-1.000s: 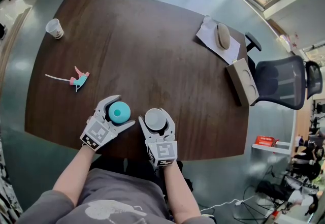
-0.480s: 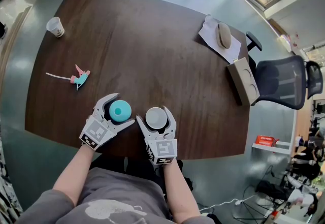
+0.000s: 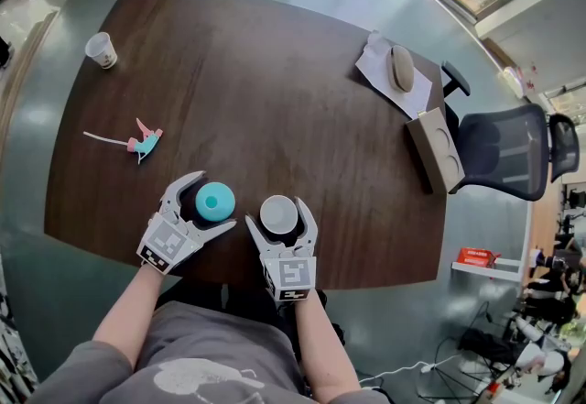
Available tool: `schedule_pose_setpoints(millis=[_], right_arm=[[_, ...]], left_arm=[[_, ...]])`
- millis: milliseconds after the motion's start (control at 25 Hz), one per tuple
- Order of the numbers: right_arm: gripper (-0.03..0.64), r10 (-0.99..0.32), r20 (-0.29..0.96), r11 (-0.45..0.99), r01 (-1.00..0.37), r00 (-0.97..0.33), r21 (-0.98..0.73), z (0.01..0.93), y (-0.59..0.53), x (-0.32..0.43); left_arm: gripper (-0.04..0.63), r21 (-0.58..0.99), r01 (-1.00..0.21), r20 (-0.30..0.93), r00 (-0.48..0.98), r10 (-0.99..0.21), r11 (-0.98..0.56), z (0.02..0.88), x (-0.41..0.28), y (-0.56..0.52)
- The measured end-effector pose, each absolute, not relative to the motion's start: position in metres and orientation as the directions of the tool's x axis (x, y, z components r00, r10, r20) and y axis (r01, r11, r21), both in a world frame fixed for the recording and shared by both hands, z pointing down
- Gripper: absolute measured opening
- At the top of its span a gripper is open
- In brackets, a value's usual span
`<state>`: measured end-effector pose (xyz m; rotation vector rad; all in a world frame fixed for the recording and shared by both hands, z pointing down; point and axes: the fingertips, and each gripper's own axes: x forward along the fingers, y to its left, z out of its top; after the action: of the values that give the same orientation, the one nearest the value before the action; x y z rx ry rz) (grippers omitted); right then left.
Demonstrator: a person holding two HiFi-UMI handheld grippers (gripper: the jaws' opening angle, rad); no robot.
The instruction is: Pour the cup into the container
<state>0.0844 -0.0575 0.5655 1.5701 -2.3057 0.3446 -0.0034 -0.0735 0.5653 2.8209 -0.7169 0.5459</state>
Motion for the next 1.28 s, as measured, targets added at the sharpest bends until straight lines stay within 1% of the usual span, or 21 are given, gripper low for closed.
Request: schedule_pose_setpoints(millis=[280, 360, 520, 680, 880, 1080, 1280], right_arm=[[0.419, -0.847, 0.429, 0.333, -0.942, -0.314, -0.033, 0.569, -0.044, 0.099], [0.419, -0.841, 0.440, 0.338, -0.941, -0.316, -0.030, 0.569, -0.038, 0.100], [0.419, -0.837, 0.445, 0.338, -0.941, -0.317, -0.035, 0.567, -0.028, 0.102], [0.418, -0.847, 0.432, 0.319, -0.946, -0.310, -0.055, 0.557, -0.018, 0.110], [0.417, -0.869, 0.378, 0.323, -0.945, -0.320, -0.056, 0.525, -0.007, 0.114], [0.417, -0.886, 0.293, 0.351, -0.933, -0.359, -0.079, 0.487, -0.005, 0.110], [0.417, -0.903, 0.207, 0.377, -0.925, -0.377, -0.042, 0.449, -0.010, 0.103]], left_arm=[[0.471, 0.106, -0.527, 0.405, 0.797, -0.448, -0.843, 0.568, -0.019, -0.060], [0.471, 0.134, -0.541, 0.402, 0.795, -0.454, -0.830, 0.566, -0.024, -0.056], [0.471, 0.212, -0.570, 0.378, 0.797, -0.472, -0.794, 0.565, -0.035, -0.050], [0.471, 0.204, -0.571, 0.335, 0.804, -0.492, -0.795, 0.543, -0.039, -0.045], [0.469, 0.169, -0.599, 0.271, 0.792, -0.547, -0.783, 0.500, -0.048, -0.041], [0.469, 0.195, -0.617, 0.203, 0.786, -0.584, -0.763, 0.461, -0.055, -0.040], [0.460, 0.159, -0.645, 0.163, 0.764, -0.624, -0.748, 0.428, -0.061, -0.044]])
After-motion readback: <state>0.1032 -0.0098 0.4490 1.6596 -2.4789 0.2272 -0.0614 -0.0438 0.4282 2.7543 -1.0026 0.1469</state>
